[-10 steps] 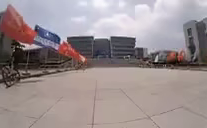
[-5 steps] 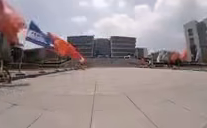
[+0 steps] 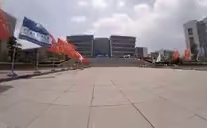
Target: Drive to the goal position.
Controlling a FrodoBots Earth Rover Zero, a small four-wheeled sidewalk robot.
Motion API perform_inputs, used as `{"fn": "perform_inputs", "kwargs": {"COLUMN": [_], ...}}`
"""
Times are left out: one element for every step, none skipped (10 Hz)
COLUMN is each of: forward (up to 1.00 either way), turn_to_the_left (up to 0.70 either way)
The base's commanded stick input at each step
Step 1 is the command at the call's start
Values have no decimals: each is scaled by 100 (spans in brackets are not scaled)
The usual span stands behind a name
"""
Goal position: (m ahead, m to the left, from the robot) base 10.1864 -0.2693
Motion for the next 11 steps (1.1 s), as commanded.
{"fn": "perform_inputs", "kwargs": {"forward": [100,100,100,100,100,100,100,100,100,100,100], "turn_to_the_left": [0,0,0,0,0,0,0,0,0,0,0]}}
